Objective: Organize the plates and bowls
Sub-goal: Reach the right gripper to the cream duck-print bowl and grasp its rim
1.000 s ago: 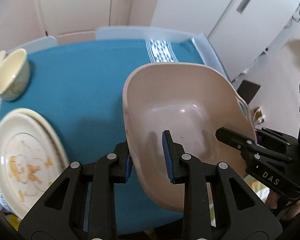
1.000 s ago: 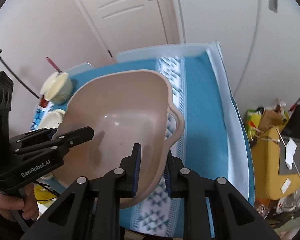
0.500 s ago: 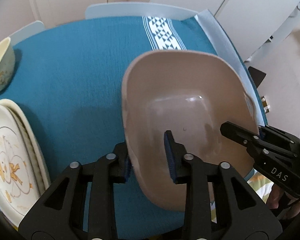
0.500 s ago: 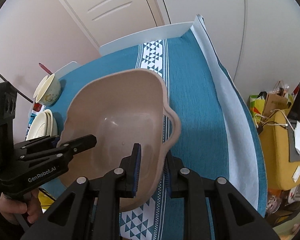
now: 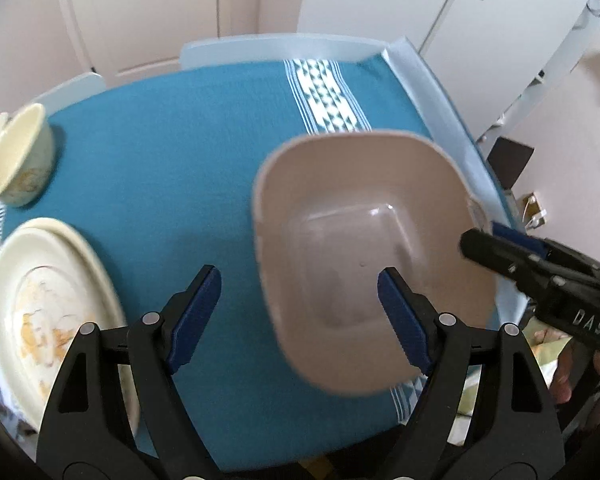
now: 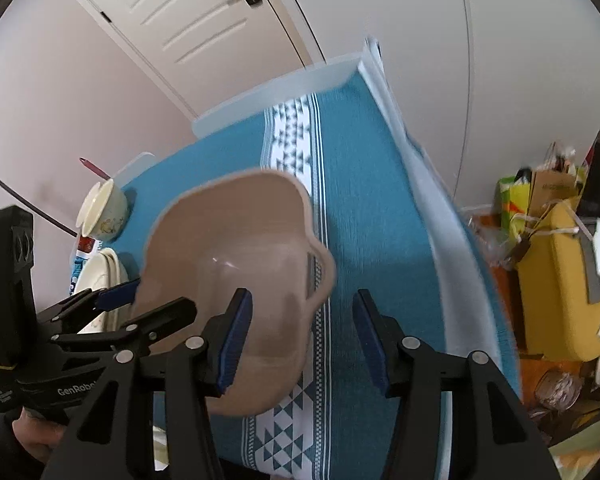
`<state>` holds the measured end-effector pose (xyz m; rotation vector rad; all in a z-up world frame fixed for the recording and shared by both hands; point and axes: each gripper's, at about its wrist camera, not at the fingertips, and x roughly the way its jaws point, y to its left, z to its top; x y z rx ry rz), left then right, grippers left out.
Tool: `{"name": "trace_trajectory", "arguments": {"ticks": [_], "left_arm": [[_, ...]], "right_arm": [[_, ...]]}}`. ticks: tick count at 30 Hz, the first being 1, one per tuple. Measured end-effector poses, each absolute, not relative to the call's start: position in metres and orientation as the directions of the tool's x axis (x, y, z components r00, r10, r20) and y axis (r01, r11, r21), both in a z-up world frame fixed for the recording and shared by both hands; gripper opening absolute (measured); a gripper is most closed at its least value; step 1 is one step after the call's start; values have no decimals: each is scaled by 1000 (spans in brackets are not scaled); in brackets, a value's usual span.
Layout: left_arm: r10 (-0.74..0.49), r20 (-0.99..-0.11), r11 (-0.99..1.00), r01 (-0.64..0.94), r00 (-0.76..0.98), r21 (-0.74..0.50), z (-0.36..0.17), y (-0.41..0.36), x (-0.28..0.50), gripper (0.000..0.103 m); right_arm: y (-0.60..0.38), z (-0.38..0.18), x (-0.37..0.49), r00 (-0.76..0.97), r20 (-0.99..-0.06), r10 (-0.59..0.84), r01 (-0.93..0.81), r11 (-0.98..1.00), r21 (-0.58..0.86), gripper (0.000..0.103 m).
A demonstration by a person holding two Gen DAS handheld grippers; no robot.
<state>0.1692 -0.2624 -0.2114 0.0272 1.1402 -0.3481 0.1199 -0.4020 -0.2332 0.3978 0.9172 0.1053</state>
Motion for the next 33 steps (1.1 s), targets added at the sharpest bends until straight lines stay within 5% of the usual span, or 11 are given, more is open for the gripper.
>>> {"name": "trace_trajectory", "arguments": {"ticks": [7,9,11,12,15,26,33], "left_arm": [[-216,-826,973,185,521,-138,-138,-213,145,80],[-159,-792,987,118,590,-110,-112,-192,136,82],[-94,-761,996,56,642,-75,-94,-174,130,99],[-51,-738,998,15,672,-55,-84,-164,127,103],[5,-694,997,-55,720,-49,-64,-133,123,103],[41,-731,976,-182,681,-115,-75,-18,159,103],[-19,-784,975,-161,620,-152,-108,40,209,103]], "right_arm": [[-373,-149,114,692,-655,304,-93,937,336,49],[-355,-127,119,714,-612,342,-162,930,331,63],[-340,-111,123,729,-561,392,-229,912,339,99],[-329,-100,125,738,-521,428,-280,897,341,102],[-303,-82,134,752,-480,451,-342,890,301,102],[-197,-59,187,703,-556,443,-404,892,201,102],[-143,-100,253,598,-688,412,-323,909,263,102]]}}
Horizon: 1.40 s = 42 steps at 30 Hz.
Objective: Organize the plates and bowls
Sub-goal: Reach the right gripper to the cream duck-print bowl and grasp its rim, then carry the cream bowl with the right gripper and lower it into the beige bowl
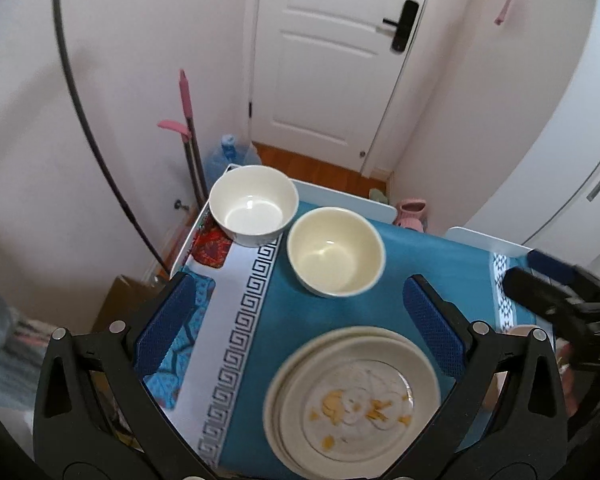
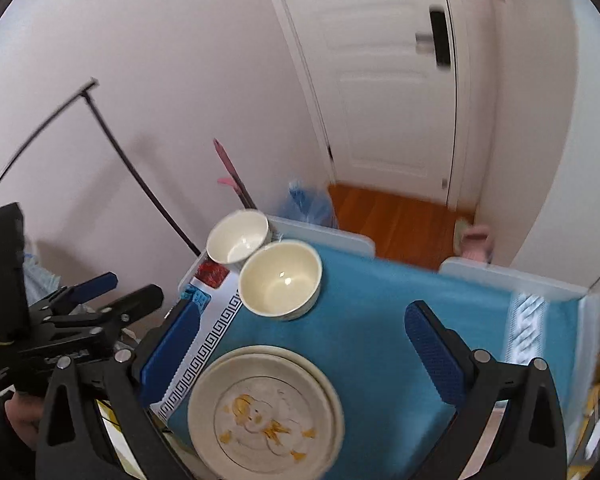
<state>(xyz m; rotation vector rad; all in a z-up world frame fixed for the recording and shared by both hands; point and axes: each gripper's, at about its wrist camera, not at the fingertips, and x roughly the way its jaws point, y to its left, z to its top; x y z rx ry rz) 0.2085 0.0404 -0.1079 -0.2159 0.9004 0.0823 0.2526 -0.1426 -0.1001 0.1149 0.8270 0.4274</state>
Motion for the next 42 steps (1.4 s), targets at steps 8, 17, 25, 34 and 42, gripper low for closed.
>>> {"name": "trace_trajectory", "arguments": {"ticks": [8,17,25,34,42], "left_arm": [[-165,-857,966,-95,488,-240,-175,73,272,82],[-243,-893,962,-23,378,-272,-232,58,314,55],[-252,-900,965,18,355,-263,-247,47,315,18],[-205,-912,978,45,355,-202,-244,31,317,18],[-201,-904,980,73,377,-188,-223,22,320,18]], "right_arm": [[-117,-162,322,491,-768,411,-163,910,382,84],[-109,-213,356,424,-814,396,-87,913,399,56],[-100,-231,361,388,-818,425,-89,901,425,19],[-99,-228,361,401,-821,406,-82,909,409,17],[-105,-214,352,433,-816,384,-80,918,389,17]]}}
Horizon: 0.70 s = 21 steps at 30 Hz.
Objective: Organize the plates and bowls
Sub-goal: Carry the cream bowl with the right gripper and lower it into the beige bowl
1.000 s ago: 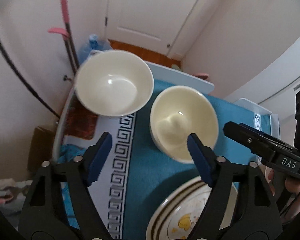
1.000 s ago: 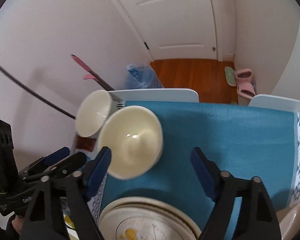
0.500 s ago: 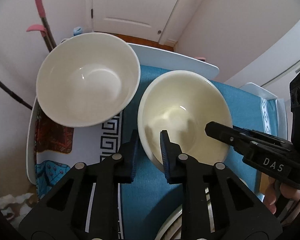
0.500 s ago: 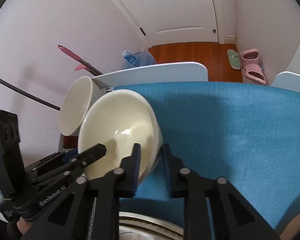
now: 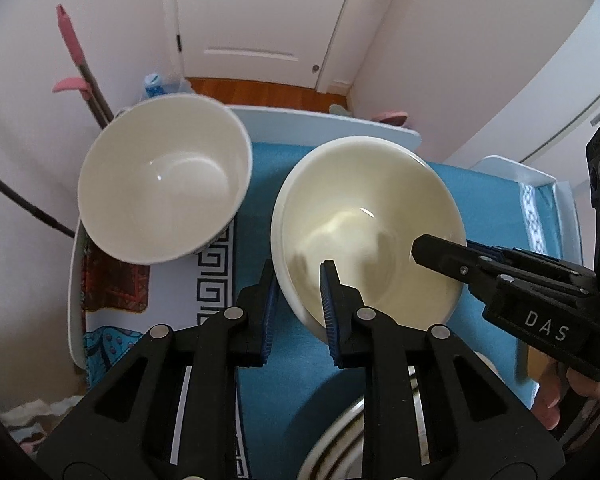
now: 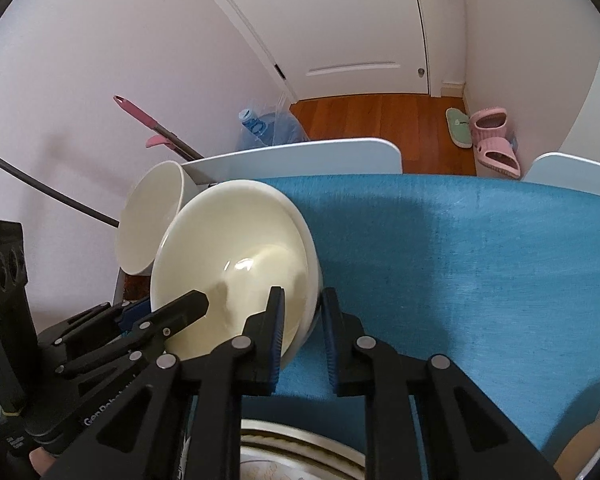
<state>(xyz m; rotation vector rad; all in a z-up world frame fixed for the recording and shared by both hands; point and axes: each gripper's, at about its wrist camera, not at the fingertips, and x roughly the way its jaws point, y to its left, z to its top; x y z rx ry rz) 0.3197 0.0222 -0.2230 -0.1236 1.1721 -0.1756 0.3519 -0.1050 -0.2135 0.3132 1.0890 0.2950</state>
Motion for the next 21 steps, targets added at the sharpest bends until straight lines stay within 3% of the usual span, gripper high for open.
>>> {"name": "trace_trajectory", "arguments": {"ticks": [12,21], "left_arm": [[-246,-851,968,159,464,-194,-147,-23,291,18],[-274,-821,958,218,501,-187,-109,-119,240,18]], "right_arm": [[-157,-147,298,554,-755,352,-85,926,369,17],[-240,-119,225,619,-721,311,-75,937,340,17]]}}
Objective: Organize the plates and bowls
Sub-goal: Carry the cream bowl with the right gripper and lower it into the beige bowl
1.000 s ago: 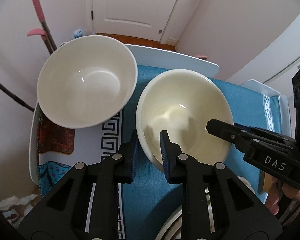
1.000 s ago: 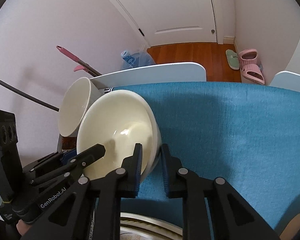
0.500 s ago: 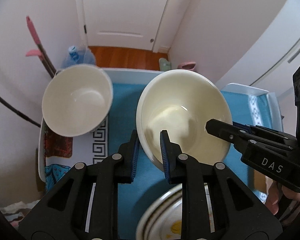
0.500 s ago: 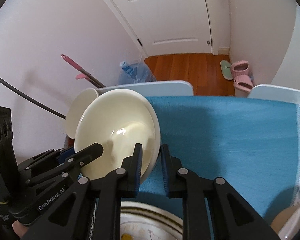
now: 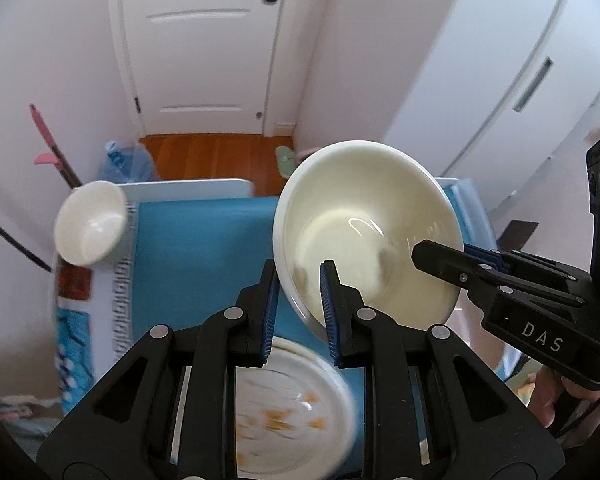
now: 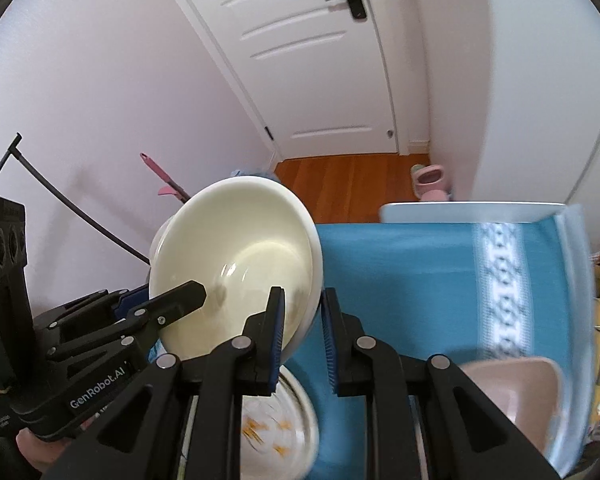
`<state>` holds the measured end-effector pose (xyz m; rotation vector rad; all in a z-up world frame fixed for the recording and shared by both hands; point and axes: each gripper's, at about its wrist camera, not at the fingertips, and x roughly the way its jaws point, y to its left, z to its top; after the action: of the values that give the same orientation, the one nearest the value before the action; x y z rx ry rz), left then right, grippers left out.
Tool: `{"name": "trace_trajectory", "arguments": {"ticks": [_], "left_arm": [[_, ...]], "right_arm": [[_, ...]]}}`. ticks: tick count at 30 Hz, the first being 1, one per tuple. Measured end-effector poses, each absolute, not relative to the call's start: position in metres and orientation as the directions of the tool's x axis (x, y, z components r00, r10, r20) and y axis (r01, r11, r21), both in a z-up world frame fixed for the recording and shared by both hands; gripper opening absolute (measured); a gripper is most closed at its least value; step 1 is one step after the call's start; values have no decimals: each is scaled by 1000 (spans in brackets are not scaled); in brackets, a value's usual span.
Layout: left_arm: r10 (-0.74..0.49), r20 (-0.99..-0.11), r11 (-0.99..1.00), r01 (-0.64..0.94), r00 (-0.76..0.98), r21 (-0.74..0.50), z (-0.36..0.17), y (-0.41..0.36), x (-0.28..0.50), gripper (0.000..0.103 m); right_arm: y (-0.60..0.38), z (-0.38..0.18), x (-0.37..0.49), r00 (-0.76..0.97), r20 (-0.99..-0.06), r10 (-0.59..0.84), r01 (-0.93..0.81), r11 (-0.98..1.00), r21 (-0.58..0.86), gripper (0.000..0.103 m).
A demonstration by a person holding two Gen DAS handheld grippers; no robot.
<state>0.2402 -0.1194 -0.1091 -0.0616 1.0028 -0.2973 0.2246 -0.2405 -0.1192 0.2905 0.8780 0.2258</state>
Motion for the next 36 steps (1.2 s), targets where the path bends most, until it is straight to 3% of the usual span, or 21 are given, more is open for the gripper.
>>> {"name": "trace_trajectory", "arguments": {"ticks": [15,28,36], "left_arm": [[-313,-859,939,269,405,-215,-160,-266,173,18],[-214,-931,948,291,297,-125,-222,-302,171,18],[-160,-937,945,323,309,-55,-228,-310,170,18]], "right_arm": [[-364,-169,135,577,-780,242,-5,956,293,17],[-386,-229,130,490,-837,243,-34,965,260,17],[-388,-237,134,474,-848,237,-40,968,249,17]]}}
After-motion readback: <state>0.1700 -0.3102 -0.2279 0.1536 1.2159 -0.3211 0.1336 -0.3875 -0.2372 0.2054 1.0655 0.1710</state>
